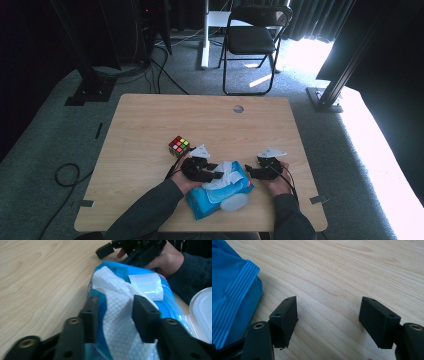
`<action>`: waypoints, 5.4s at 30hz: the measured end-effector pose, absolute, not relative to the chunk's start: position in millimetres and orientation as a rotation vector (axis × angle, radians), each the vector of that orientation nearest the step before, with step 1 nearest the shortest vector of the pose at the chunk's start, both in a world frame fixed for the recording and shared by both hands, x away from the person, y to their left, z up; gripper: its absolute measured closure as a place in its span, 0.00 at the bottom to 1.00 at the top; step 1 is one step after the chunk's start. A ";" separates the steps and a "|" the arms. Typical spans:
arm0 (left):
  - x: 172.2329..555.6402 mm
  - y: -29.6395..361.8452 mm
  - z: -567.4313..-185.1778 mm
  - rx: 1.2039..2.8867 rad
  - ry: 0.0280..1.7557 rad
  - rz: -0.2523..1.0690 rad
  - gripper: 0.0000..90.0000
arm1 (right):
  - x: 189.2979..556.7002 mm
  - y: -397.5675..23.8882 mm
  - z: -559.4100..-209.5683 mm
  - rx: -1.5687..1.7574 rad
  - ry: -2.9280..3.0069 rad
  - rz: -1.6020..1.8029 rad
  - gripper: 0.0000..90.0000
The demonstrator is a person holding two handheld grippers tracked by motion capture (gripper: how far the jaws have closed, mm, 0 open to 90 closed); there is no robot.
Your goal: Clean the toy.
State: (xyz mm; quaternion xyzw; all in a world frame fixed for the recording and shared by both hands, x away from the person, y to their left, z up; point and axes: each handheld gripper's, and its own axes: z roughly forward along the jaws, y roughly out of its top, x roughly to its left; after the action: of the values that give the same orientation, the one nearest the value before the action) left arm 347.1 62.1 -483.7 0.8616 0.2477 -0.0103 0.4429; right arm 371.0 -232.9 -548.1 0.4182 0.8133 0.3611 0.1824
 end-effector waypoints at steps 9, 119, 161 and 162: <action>341.0 63.2 -479.7 2.168 0.557 0.057 1.00 | 371.2 -233.0 -548.2 1.177 2.296 1.020 0.34; 339.9 85.3 -471.0 2.137 0.582 0.152 0.91 | 371.9 -233.4 -548.8 1.171 2.296 1.028 0.33; 347.3 57.9 -486.5 2.182 0.586 0.027 0.65 | 372.2 -233.4 -548.8 1.169 2.296 1.028 0.33; 347.4 57.9 -486.5 2.180 0.586 0.025 0.65 | 372.2 -233.5 -548.8 1.169 2.296 1.028 0.33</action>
State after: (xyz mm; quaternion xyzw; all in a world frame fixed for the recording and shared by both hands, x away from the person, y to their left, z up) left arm 347.4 57.9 -486.5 0.8729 0.2346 0.0099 0.4276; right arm 372.2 -233.5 -548.8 0.4142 0.8138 0.3644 0.1827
